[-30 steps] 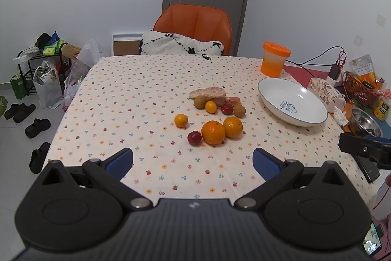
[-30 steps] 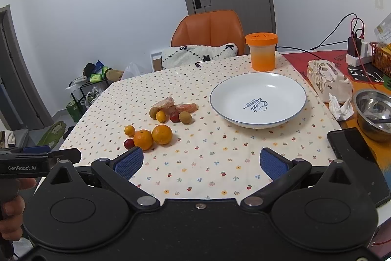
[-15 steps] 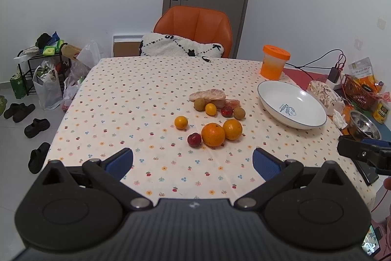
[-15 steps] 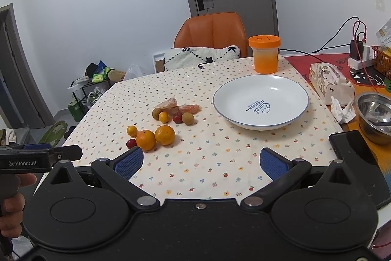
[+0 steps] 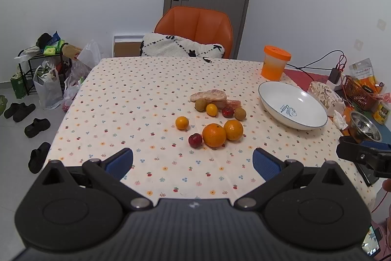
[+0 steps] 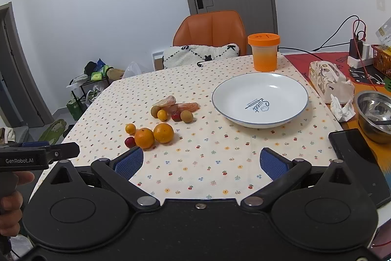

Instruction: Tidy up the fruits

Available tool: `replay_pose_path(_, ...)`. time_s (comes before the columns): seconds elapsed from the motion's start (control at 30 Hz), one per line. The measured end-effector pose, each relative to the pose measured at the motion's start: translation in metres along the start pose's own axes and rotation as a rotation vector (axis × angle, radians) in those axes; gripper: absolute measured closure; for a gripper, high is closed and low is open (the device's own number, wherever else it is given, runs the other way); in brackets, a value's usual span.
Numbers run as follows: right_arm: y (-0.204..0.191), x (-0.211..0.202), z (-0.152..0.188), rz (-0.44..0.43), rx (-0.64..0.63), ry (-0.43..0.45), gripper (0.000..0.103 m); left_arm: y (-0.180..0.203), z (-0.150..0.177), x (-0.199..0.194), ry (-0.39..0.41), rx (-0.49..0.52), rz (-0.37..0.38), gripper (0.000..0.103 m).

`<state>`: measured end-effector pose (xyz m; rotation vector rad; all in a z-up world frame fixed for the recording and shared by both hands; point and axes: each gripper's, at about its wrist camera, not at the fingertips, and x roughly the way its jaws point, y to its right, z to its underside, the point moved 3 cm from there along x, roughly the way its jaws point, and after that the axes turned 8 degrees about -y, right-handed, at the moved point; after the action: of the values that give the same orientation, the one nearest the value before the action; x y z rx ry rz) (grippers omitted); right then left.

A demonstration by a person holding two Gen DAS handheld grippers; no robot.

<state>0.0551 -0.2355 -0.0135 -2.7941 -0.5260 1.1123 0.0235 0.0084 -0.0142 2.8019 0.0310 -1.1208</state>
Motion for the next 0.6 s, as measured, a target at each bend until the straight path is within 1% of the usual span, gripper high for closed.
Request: replay_pose_path(0.6, 0.0016, -0.0007, -0.0017, 0.002, 0.002, 0.005, 0.000, -0.0017, -0.0018, -0.0019, 0.008, -0.002, 0.001, 0.000)
